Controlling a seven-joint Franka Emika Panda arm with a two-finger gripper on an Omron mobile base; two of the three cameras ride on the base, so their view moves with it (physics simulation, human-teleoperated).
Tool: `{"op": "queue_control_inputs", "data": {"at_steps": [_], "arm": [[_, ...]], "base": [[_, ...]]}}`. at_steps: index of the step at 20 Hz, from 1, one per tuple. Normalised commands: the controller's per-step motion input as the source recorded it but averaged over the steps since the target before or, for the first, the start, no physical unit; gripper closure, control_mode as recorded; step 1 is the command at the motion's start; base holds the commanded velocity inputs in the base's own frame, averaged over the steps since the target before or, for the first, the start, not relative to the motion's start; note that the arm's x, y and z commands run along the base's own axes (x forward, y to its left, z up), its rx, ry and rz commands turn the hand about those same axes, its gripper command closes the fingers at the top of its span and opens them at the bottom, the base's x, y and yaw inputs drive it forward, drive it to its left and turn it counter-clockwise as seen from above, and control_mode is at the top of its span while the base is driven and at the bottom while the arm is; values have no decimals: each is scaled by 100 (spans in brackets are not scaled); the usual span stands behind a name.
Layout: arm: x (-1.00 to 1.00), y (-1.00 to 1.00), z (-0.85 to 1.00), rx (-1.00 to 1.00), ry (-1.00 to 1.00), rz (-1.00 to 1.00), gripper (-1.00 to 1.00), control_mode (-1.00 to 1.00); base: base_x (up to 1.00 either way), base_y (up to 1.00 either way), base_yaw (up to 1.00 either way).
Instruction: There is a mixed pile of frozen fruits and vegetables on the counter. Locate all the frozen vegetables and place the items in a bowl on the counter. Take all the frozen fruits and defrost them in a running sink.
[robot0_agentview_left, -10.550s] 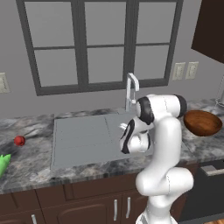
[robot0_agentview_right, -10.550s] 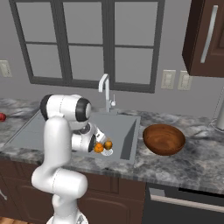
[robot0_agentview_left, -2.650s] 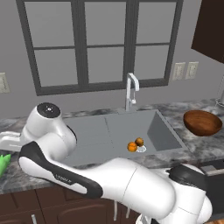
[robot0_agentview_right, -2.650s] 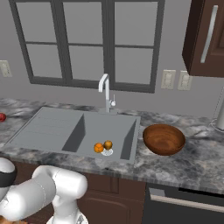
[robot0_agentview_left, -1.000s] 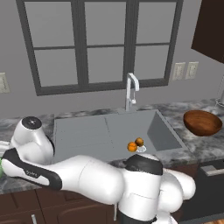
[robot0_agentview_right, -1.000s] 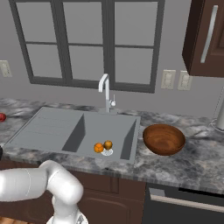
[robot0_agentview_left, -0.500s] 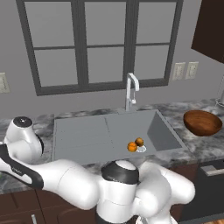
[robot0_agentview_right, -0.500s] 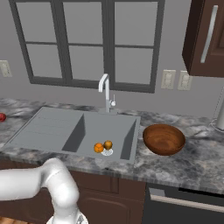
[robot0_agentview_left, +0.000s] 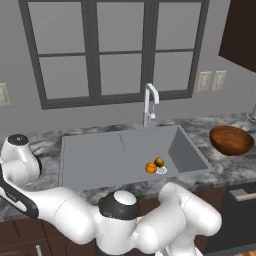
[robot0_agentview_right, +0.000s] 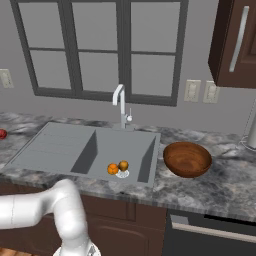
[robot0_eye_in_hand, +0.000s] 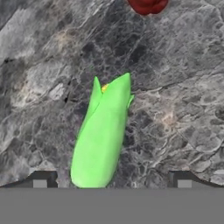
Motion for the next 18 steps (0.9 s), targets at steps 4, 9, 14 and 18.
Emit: {"op": "queue_control_inputs", "data": {"at_steps": [4,9,14,18], "arm": [[19,22,-31,0,3,0,-100,-100],[19,19,-26,0,2,0,-100,-100],[22,25,-27,-1,2,0,-100,-100],[20,30,-30,-2,2,0,-100,-100]], "base": [[0,0,0],[0,0,0],[0,0,0],[0,0,0]]}}
